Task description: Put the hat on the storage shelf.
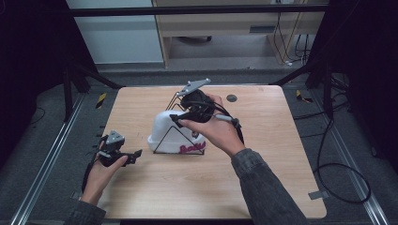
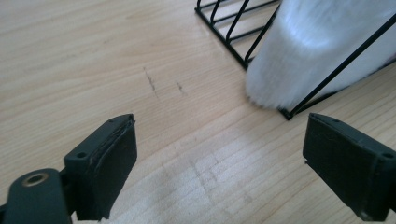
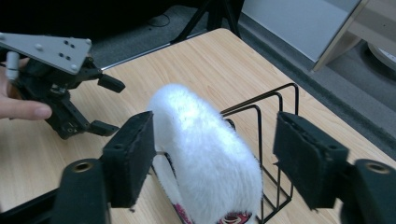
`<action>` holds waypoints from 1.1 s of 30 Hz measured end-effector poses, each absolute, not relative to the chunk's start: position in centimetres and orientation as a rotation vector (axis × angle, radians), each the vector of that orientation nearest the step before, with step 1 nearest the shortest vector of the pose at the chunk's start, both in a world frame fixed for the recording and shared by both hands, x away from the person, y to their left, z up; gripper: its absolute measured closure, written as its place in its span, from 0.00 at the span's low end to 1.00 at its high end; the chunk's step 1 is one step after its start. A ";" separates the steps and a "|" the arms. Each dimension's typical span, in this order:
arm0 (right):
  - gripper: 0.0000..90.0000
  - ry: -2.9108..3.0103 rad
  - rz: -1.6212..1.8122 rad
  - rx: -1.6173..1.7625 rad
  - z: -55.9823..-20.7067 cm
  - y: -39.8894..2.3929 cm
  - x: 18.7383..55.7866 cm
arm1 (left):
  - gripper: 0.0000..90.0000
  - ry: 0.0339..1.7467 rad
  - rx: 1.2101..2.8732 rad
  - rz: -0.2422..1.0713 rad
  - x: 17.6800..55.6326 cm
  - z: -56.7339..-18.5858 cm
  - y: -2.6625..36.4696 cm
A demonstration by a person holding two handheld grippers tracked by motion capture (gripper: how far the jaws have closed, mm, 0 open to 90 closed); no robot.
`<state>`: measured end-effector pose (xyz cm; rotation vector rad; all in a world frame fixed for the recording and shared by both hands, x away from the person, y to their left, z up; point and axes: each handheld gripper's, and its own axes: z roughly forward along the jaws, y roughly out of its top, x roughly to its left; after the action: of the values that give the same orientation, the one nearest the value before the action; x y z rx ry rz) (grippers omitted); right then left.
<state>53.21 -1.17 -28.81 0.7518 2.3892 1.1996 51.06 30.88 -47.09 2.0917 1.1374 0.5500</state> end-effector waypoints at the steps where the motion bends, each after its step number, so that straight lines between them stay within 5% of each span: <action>1: 0.24 2.381 1.195 0.749 -28.8 -1.4 53.2 | 0.10 1.144 2.111 0.549 51.1 -47.3 30.8; 8: 0.09 2.353 1.198 0.750 -29.2 -3.3 52.5 | 0.06 1.123 2.115 0.513 51.1 -48.3 31.2; 33: 0.15 2.272 1.149 0.790 -31.7 -12.1 49.4 | 0.03 1.185 2.121 0.480 51.0 -50.4 31.7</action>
<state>49.37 -12.10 -31.74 0.7902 2.2716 1.1490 51.03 31.68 -50.37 2.1210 1.1854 0.4798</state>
